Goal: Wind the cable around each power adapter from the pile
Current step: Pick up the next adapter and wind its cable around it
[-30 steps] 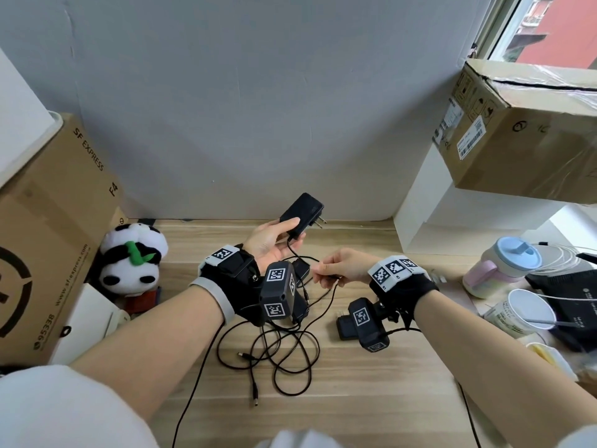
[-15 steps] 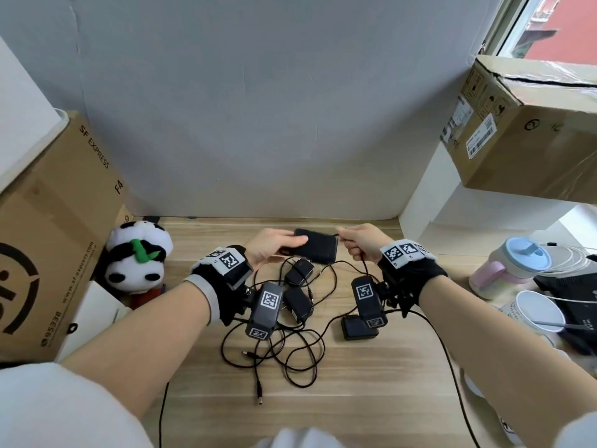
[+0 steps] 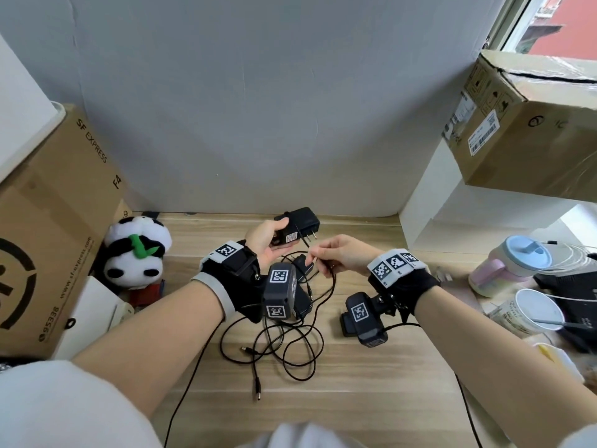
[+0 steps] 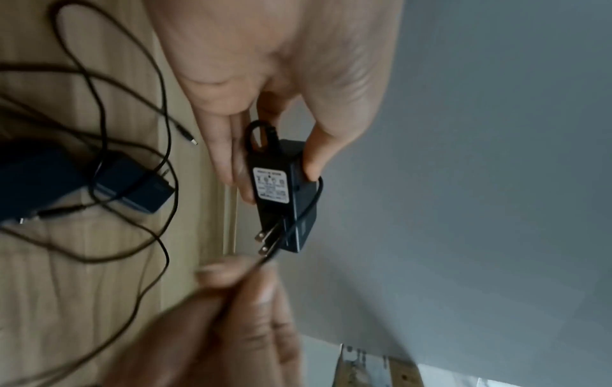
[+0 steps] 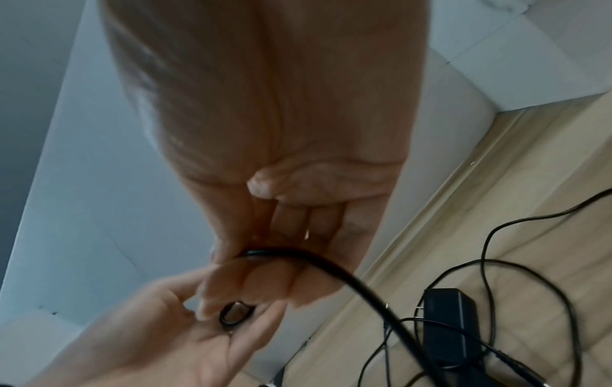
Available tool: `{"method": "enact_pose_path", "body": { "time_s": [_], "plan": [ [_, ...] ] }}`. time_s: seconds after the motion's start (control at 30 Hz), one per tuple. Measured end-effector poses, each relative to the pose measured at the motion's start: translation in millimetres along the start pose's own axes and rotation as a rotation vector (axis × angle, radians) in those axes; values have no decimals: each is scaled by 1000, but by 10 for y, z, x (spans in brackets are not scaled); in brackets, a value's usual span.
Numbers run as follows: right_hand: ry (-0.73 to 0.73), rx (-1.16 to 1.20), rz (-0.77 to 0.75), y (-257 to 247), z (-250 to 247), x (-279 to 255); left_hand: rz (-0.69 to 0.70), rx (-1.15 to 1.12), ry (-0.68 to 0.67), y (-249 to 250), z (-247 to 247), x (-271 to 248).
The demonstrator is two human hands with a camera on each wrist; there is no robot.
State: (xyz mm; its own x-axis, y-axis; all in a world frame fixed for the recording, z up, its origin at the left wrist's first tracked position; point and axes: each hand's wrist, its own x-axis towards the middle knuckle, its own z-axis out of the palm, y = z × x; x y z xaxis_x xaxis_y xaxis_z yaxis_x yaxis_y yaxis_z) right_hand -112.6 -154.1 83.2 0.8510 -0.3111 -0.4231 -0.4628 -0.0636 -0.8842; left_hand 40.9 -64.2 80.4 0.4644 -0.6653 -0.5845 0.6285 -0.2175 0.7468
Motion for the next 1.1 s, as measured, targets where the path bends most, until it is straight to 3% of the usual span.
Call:
{"method": "enact_pose_path", "body": {
  "time_s": [0.1, 0.2, 0.33, 0.57, 1.1],
  "plan": [
    [-31, -21, 40, 71, 26, 9, -49, -78, -29, -9, 15, -16],
    [-19, -43, 73, 112, 47, -4, -85, -71, -143, -26, 7, -36],
    [42, -78, 116, 169, -22, 22, -97, 113, -273, -25, 21, -103],
    [224, 85, 156, 59, -313, 2, -127, 465, -470, 47, -5, -218],
    [222, 136, 13, -118, -198, 36, -55, 561, -461, 22, 12, -209]
  ]
}}
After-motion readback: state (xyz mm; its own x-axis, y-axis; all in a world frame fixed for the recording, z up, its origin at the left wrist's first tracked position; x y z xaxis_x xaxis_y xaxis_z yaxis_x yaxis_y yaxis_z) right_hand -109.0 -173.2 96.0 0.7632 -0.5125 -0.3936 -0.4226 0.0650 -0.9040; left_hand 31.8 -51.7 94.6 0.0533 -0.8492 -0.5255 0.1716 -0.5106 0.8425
